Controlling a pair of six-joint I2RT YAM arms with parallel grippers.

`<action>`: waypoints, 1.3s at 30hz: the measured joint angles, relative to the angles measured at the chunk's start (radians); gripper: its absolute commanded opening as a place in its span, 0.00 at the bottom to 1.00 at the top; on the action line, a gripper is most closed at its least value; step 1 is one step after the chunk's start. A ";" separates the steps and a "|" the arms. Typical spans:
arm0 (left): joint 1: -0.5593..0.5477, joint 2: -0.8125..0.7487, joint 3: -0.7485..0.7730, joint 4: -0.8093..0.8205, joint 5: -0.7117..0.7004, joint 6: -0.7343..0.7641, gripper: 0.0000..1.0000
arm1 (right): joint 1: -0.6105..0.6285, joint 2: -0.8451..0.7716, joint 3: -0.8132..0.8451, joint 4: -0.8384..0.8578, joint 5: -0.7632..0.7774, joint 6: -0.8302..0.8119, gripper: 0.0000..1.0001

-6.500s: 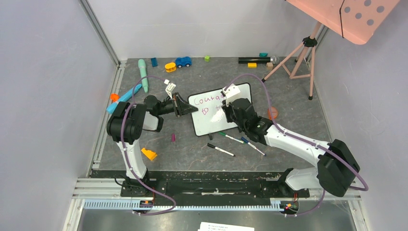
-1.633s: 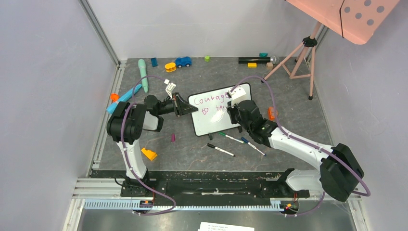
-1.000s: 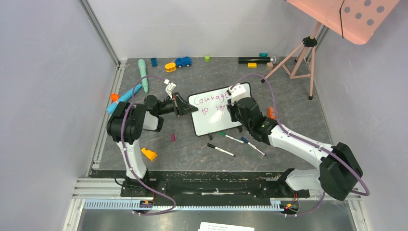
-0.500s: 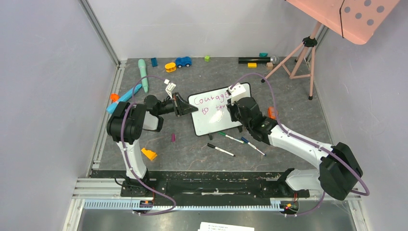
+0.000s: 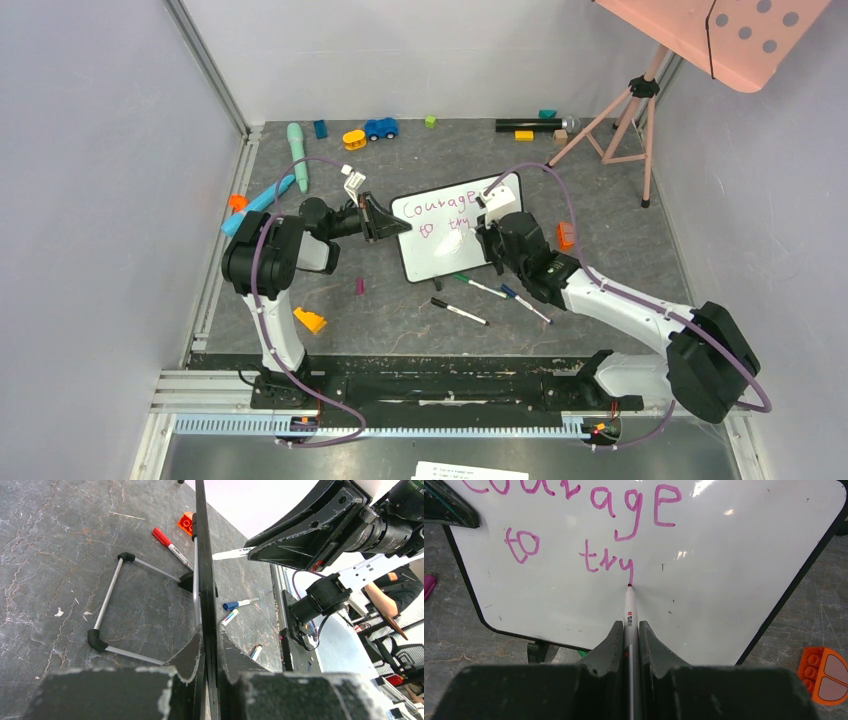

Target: Write a sentence on the whiteboard

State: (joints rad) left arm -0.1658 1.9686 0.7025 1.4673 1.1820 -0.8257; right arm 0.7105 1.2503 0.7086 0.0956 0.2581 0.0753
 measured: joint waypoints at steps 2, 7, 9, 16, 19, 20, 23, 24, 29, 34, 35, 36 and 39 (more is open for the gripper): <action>0.000 0.000 0.000 0.000 0.000 0.000 0.02 | -0.001 0.000 -0.002 0.005 -0.003 0.003 0.00; 0.000 0.000 0.000 0.000 0.000 0.000 0.02 | -0.003 0.000 -0.002 0.006 -0.024 0.011 0.00; 0.000 0.000 0.000 0.001 0.000 0.000 0.02 | -0.003 0.000 -0.002 0.005 -0.041 0.012 0.00; 0.000 0.000 0.000 0.001 0.003 0.000 0.02 | -0.007 -0.002 -0.002 0.001 -0.077 0.023 0.00; 0.000 0.000 0.000 0.002 0.007 0.000 0.02 | -0.007 -0.027 -0.002 -0.003 -0.089 0.028 0.00; 0.000 0.000 0.000 0.002 0.007 0.000 0.02 | -0.007 -0.043 -0.003 -0.003 -0.093 0.029 0.00; 0.000 0.000 0.000 0.002 0.007 0.000 0.02 | -0.008 -0.102 -0.004 0.002 -0.098 0.029 0.00; 0.000 0.000 0.000 0.002 0.007 0.000 0.02 | -0.008 -0.122 -0.005 0.004 -0.098 0.028 0.00; 0.000 0.000 0.000 0.002 0.007 0.000 0.13 | -0.011 -0.178 -0.019 0.024 -0.083 0.025 0.00; 0.000 0.000 0.000 0.002 0.007 0.000 0.20 | -0.014 -0.177 -0.040 0.022 -0.074 0.025 0.00; 0.000 0.000 0.000 0.002 0.008 0.000 0.21 | -0.014 -0.175 -0.043 0.021 -0.072 0.025 0.00; 0.000 0.000 0.000 0.003 0.008 0.000 0.25 | -0.014 -0.175 -0.045 0.021 -0.072 0.025 0.00; 0.000 0.000 0.000 0.005 0.008 0.000 0.36 | -0.014 -0.174 -0.051 0.020 -0.069 0.023 0.00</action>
State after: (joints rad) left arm -0.1661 1.9686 0.7029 1.4719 1.1900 -0.8257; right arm 0.6960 1.0760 0.6575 0.1154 0.1894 0.0982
